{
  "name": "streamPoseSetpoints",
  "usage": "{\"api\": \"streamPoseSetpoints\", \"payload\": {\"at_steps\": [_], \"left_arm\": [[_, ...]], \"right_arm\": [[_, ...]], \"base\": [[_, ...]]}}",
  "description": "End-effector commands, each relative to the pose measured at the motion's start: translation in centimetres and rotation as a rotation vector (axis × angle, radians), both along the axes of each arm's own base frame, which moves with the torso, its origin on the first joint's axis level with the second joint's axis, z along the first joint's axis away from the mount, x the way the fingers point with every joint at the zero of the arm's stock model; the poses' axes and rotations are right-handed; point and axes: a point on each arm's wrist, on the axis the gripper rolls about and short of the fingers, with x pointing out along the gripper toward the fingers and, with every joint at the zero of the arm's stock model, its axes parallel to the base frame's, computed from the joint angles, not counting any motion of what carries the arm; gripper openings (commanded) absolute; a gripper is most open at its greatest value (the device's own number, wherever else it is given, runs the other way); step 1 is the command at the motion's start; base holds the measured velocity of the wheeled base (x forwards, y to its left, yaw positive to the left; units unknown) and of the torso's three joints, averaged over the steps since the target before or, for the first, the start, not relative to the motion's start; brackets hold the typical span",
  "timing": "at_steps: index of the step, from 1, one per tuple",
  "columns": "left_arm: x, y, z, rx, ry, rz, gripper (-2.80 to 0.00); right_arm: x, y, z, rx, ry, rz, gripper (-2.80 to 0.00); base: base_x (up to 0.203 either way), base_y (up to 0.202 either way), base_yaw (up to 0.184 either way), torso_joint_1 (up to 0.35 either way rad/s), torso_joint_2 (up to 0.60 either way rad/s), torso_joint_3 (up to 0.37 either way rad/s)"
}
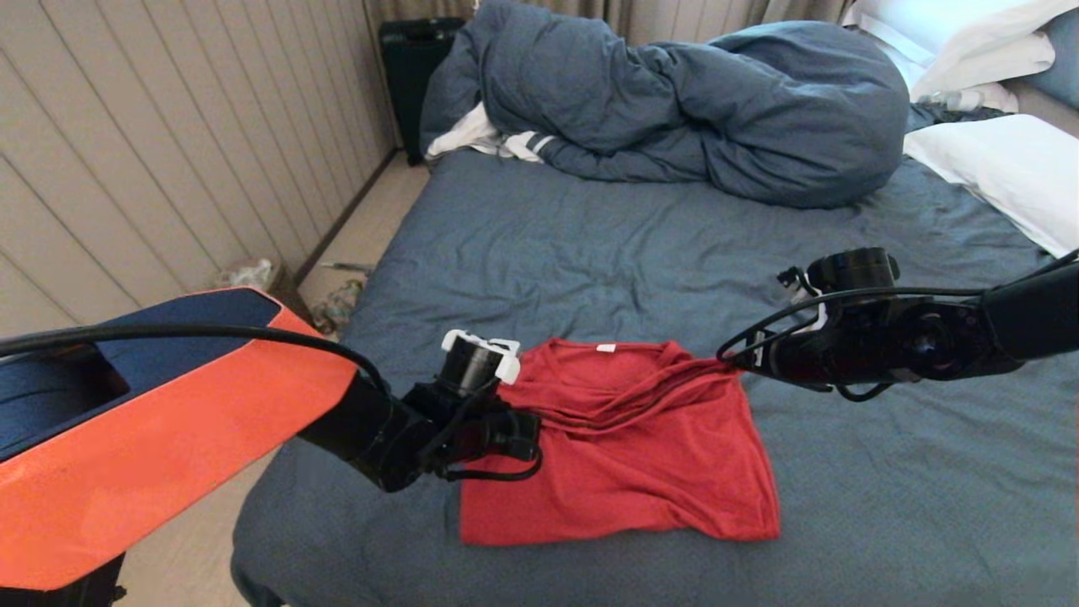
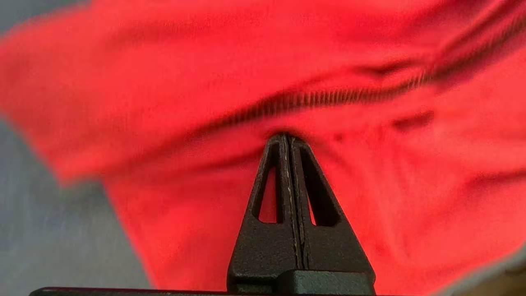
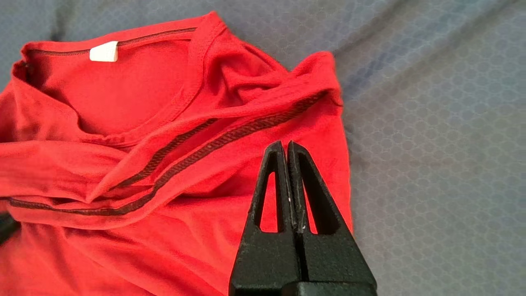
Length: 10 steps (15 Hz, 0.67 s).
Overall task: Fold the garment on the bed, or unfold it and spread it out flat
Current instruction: Fold the red T-shirt
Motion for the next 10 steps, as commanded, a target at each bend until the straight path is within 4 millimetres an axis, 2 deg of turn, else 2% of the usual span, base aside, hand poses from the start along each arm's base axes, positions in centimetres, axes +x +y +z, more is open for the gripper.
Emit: {"api": "streamPoseSetpoints", "payload": {"at_steps": [1,6,10], "left_arm": [[1.0,0.1,-0.8,0.001,0.002,0.019,-2.8],[3.9,2.0,1.4,-0.033,-0.077,0.111,-2.8],[4.8,1.7,1.8,-0.048,-0.097,0.117,-2.8]], "right_arm": [[0.0,0.0,0.0,0.001,0.001,0.001,-2.8],[0.0,0.2,0.0,0.002,0.0,0.004,-2.8],[-0.1,0.2,0.0,0.002,0.0,0.006,-2.8]], "base": [[0.0,0.0,0.0,0.0,0.0,0.0],[0.0,0.0,0.0,0.0,0.0,0.0],[0.0,0.0,0.0,0.0,0.0,0.0]]}}
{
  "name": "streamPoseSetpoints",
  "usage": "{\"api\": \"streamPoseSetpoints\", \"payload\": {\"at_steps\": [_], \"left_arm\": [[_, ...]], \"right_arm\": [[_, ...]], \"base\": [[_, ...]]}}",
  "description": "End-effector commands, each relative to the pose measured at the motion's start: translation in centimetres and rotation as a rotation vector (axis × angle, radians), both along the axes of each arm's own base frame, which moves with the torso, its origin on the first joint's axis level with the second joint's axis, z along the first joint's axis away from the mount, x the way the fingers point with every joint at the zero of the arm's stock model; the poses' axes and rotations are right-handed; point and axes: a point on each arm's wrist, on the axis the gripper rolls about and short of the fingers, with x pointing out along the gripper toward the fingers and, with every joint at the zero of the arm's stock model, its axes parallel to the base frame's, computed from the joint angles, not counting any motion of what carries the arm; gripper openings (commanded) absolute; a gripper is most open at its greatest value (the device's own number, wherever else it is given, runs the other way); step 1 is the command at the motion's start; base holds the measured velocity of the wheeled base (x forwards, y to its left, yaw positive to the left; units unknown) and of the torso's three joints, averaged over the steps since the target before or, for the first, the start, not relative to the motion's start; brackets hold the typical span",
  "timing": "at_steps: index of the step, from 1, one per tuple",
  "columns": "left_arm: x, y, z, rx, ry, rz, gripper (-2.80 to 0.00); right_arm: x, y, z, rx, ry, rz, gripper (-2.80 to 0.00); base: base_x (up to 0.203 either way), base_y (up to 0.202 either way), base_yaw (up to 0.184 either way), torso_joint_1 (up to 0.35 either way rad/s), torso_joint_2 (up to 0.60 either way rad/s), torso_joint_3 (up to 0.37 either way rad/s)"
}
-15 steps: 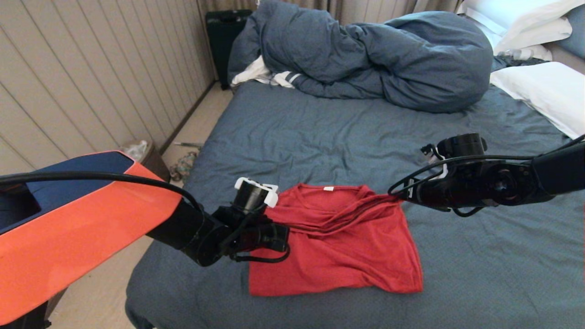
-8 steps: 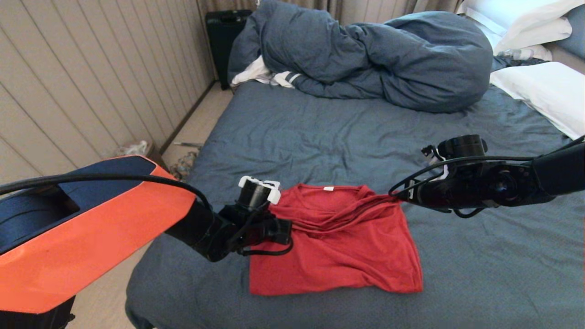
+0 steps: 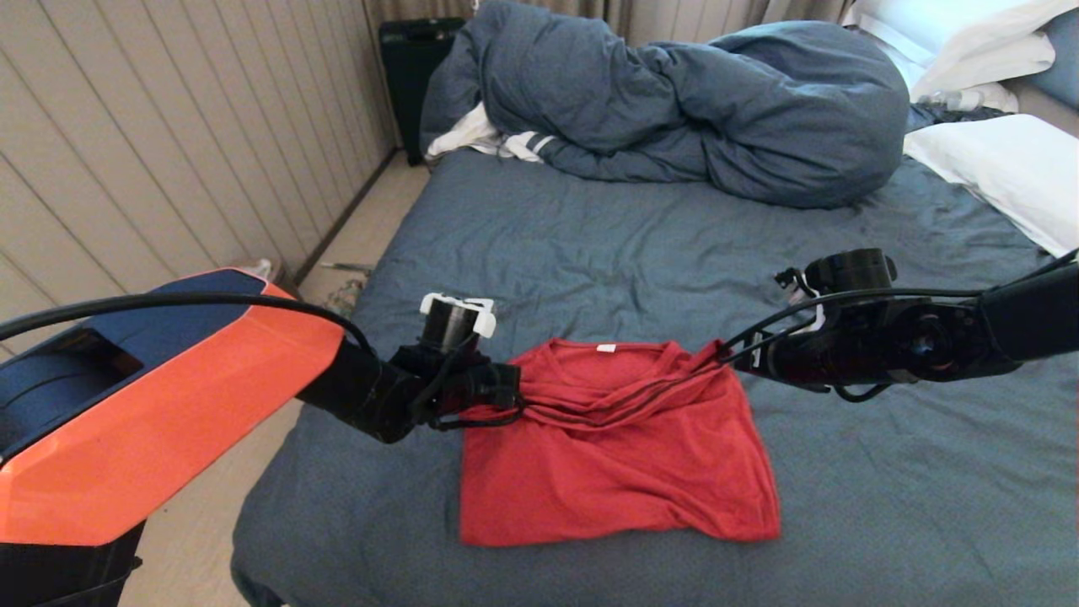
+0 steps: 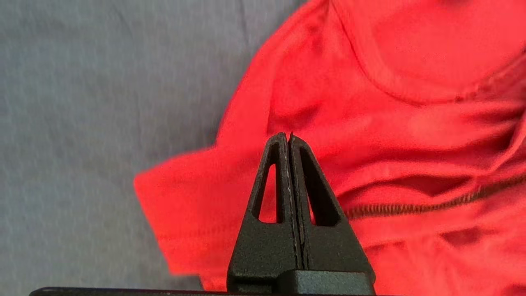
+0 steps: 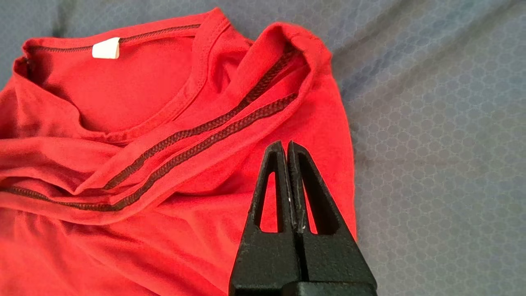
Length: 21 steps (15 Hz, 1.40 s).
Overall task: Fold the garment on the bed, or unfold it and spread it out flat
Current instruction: Fold the red T-shirt
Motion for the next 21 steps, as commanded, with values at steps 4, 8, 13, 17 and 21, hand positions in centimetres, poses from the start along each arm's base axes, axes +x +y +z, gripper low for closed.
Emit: {"api": "streamPoseSetpoints", "payload": {"at_steps": [4,8,13,17,21], "left_arm": [[-1.3,0.8,1.0,-0.002,0.005,0.004,-2.8],[-3.6,3.2,1.5,0.013,0.038,0.024,-2.8],[-5.0,4.2,0.0,0.014,0.065,0.036,0.0],[-3.9,5.1,-1.5,0.017,0.066,0.067,0.0],[-2.7,5.5,-2.9,0.025,0.09,0.086,0.0]], "right_arm": [[-0.2,0.1,0.1,0.001,-0.001,0.003,-2.8],[-0.2,0.1,-0.3,0.001,0.013,0.002,-2.8],[-0.2,0.1,-0.3,0.0,0.013,0.004,-2.8],[-0.1,0.3,-0.4,0.001,0.013,0.008,-2.8],[0.1,0.4,-0.4,0.0,0.01,0.011,-2.8]], "base": [[0.0,0.0,0.0,0.0,0.0,0.0],[0.0,0.0,0.0,0.0,0.0,0.0],[0.0,0.0,0.0,0.0,0.0,0.0],[0.0,0.0,0.0,0.0,0.0,0.0],[0.0,0.0,0.0,0.0,0.0,0.0]]}}
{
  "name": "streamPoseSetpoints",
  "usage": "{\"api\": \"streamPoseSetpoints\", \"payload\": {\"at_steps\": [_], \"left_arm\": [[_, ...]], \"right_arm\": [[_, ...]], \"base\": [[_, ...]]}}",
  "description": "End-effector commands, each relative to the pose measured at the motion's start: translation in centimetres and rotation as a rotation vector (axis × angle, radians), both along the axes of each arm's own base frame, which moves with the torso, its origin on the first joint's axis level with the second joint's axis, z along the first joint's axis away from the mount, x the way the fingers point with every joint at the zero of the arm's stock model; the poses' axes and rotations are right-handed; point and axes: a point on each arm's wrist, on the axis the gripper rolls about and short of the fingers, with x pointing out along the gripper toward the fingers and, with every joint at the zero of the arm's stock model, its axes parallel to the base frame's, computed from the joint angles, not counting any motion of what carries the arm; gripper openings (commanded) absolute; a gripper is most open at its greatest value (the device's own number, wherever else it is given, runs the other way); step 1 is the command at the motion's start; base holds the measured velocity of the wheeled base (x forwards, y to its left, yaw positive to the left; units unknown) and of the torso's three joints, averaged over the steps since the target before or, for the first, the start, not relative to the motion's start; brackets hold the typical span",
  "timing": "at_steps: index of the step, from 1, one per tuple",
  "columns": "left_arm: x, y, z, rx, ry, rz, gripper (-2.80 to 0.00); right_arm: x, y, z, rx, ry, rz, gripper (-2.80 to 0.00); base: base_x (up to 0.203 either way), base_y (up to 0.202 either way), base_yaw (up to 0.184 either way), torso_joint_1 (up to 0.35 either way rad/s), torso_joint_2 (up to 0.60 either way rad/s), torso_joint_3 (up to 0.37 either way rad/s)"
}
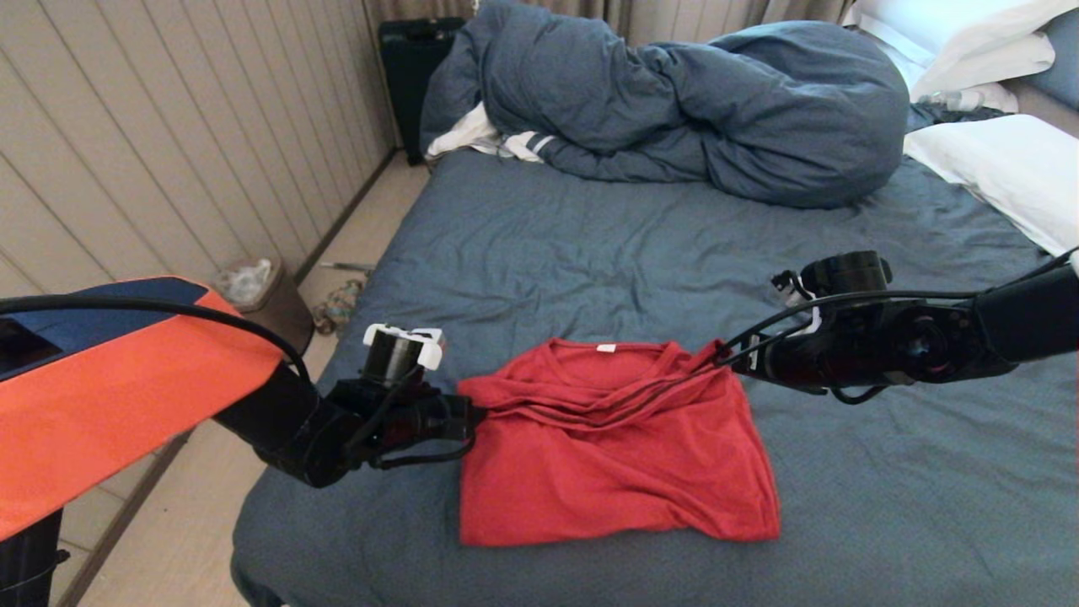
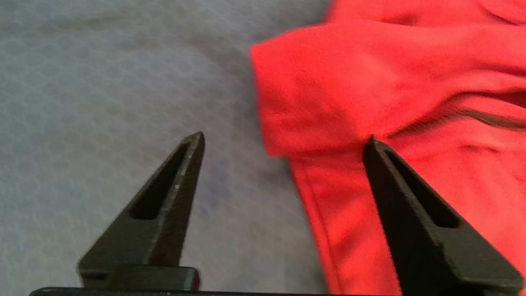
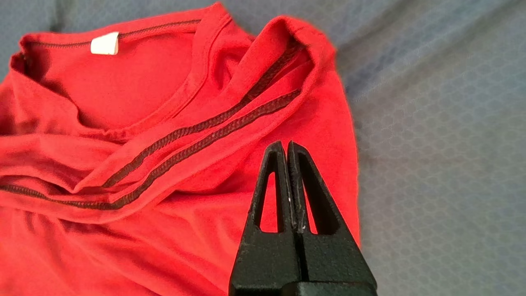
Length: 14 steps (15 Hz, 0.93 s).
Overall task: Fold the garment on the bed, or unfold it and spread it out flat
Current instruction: Fold the red T-shirt
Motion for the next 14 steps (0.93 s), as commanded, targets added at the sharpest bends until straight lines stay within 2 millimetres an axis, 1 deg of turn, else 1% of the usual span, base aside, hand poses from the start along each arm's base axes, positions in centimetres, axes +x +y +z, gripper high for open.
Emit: {"api": "streamPoseSetpoints", "payload": {"at_steps": [1,3,4,7,9,13,14], "left_arm": [[0.7,-0.1,-1.1,0.006,0.016,0.006,0.0],[1.4,-0.5,-1.4,0.003,0.008,0.006,0.0],[1.9,-0.8,-1.3,-0.002,0.0,0.006,0.0],[2.5,-1.1,-1.2,-0.006,-0.009,0.007,0.0],[2.6,-1.1,-1.1,-0.004,-0.011,0.009,0.0],[2.4,-1.1,-0.1,-0.014,-0.033,0.013,0.0],[2.4,-1.0,0.2,-0.016,-0.04,0.012,-2.8]], "right_arm": [[0.1,0.0,0.0,0.002,0.0,0.0,-2.8],[0.2,0.0,-0.2,0.001,0.004,0.0,-2.8],[0.2,0.0,-0.2,0.002,0.004,-0.001,-2.8],[0.4,0.0,-0.4,0.002,0.006,-0.002,-2.8],[0.5,0.0,-0.5,0.002,0.008,-0.002,-2.8],[0.6,0.0,-0.6,0.003,0.01,-0.003,-2.8],[0.6,0.1,-0.5,0.002,0.009,-0.003,-2.8]], "base": [[0.0,0.0,0.0,0.0,0.0,0.0],[0.0,0.0,0.0,0.0,0.0,0.0],[0.0,0.0,0.0,0.0,0.0,0.0],[0.0,0.0,0.0,0.0,0.0,0.0],[0.0,0.0,0.0,0.0,0.0,0.0],[0.0,0.0,0.0,0.0,0.0,0.0],[0.0,0.0,0.0,0.0,0.0,0.0]]}}
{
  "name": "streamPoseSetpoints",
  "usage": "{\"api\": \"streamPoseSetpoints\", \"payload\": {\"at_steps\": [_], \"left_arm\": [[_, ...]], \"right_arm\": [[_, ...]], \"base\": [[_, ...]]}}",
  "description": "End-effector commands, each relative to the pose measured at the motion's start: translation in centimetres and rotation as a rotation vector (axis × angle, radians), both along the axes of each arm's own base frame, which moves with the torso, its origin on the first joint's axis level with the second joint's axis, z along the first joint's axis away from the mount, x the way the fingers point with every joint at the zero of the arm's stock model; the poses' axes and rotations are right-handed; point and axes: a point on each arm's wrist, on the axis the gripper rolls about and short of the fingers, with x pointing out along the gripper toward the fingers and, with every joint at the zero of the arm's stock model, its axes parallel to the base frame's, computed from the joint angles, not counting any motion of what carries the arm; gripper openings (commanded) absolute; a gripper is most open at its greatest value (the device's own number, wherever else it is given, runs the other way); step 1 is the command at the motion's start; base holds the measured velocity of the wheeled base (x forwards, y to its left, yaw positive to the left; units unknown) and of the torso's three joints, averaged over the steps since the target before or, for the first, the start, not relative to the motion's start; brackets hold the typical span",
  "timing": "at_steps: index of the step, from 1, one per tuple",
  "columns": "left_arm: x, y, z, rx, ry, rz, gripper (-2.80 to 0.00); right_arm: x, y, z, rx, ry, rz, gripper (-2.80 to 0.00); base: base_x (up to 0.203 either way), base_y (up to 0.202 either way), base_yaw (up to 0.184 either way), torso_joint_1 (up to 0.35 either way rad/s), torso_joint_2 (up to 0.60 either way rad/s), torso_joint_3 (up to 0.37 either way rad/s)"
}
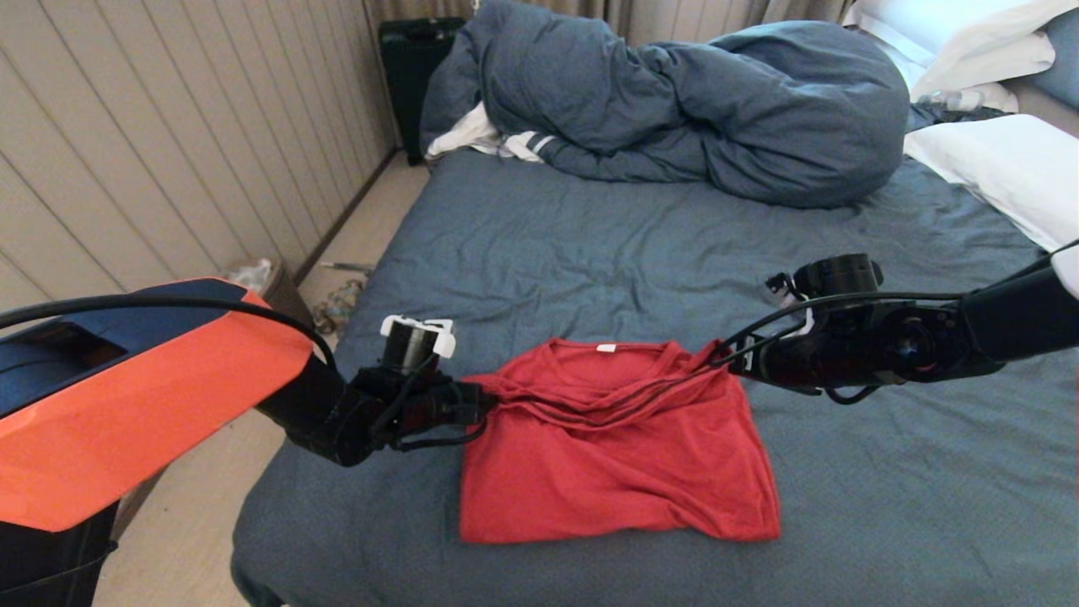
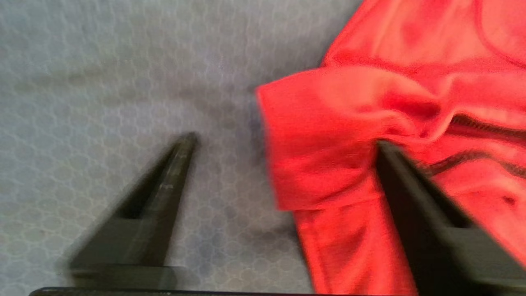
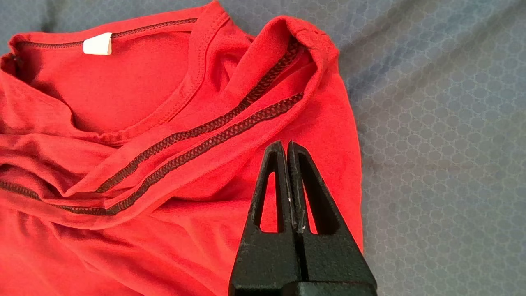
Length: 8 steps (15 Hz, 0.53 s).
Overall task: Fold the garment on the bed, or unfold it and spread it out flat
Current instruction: Fold the red T-shirt
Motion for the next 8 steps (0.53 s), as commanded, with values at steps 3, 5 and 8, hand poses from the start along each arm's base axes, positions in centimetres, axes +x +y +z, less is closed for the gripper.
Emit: {"api": "streamPoseSetpoints", "payload": {"at_steps": [3,5,8], "left_arm": [[0.09,-0.04,-0.02,-0.004,-0.004,0.003,-2.8],[0.1,-0.05,-0.14,-0.003,-0.002,0.003,-2.8],[0.01,0.0,0.61,-0.011,-0.016,0.003,-2.8]], "right_arm": [[-0.01,-0.01,-0.1,0.001,0.003,-0.001,-2.8],[0.01,-0.01,-0.14,0.001,0.004,-0.001,-2.8],[0.07,0.05,-0.13,0.002,0.003,0.0,-2.8]], "base": [[0.0,0.0,0.0,0.0,0.0,0.0],[0.0,0.0,0.0,0.0,0.0,0.0],[0.0,0.0,0.0,0.0,0.0,0.0]]}}
